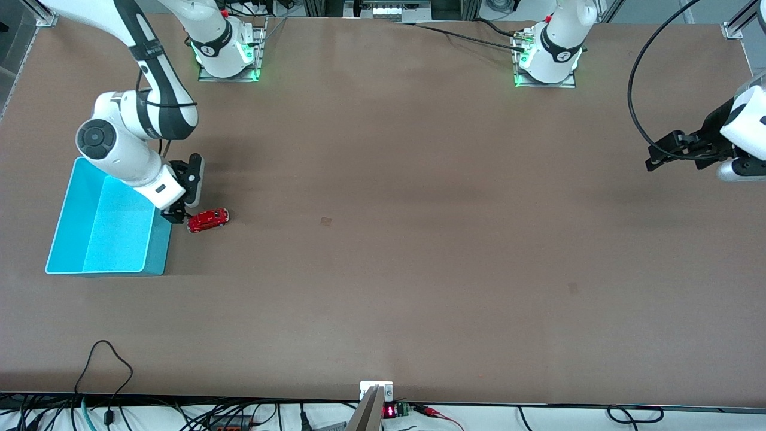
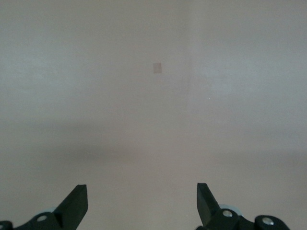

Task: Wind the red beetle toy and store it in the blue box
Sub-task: 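Move the right gripper from the box over to the red car, then lower the right gripper and close it on the red car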

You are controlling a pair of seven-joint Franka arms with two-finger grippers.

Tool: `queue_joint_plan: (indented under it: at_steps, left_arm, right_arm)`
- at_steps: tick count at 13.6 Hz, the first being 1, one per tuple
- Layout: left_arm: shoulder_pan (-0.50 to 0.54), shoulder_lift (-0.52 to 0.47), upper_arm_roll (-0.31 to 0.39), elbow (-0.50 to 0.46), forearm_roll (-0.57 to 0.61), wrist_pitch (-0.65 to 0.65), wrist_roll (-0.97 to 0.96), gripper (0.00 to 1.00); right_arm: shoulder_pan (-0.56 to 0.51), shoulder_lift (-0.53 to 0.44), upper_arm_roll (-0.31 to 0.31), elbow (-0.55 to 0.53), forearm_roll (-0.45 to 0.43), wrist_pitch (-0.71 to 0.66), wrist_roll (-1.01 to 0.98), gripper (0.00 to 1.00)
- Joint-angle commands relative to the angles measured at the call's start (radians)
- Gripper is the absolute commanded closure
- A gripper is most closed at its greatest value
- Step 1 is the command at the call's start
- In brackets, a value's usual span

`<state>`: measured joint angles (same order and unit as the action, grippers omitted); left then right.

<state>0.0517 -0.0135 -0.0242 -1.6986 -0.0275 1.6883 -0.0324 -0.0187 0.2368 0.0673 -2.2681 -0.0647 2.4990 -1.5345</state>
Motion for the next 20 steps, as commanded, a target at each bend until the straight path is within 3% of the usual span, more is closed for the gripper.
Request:
queue_joint_plan:
  at_steps: [1, 14, 15, 17, 18, 20]
  left_arm:
    - [0.008, -0.013, -0.002, 0.023, -0.009, -0.033, 0.02, 0.0]
    - [0.016, -0.013, -0.002, 0.007, -0.006, -0.035, 0.017, 0.0]
    - [0.016, -0.017, -0.002, 0.007, -0.006, -0.035, 0.017, 0.0]
    - [0.013, -0.022, -0.005, 0.01, -0.006, -0.033, 0.017, 0.0]
    - [0.011, -0.022, -0.005, 0.011, -0.006, -0.032, 0.017, 0.0]
    - [0.014, -0.022, -0.003, 0.008, -0.006, -0.038, 0.016, 0.0]
  right_arm:
    - [-0.014, 0.032, 0.016, -0.004, -0.009, 0.061, -0.072, 0.0]
    - [-0.01, 0.176, 0.017, -0.004, -0.006, 0.216, -0.101, 0.0]
    - [-0.01, 0.176, 0.017, -0.004, -0.006, 0.215, -0.101, 0.08]
    - [-0.012, 0.176, 0.017, -0.004, -0.006, 0.216, -0.101, 0.65]
    - [-0.014, 0.17, 0.019, -0.004, -0.006, 0.216, -0.099, 0.86]
    - [-0.012, 0.162, 0.019, -0.002, -0.006, 0.215, -0.09, 1.0]
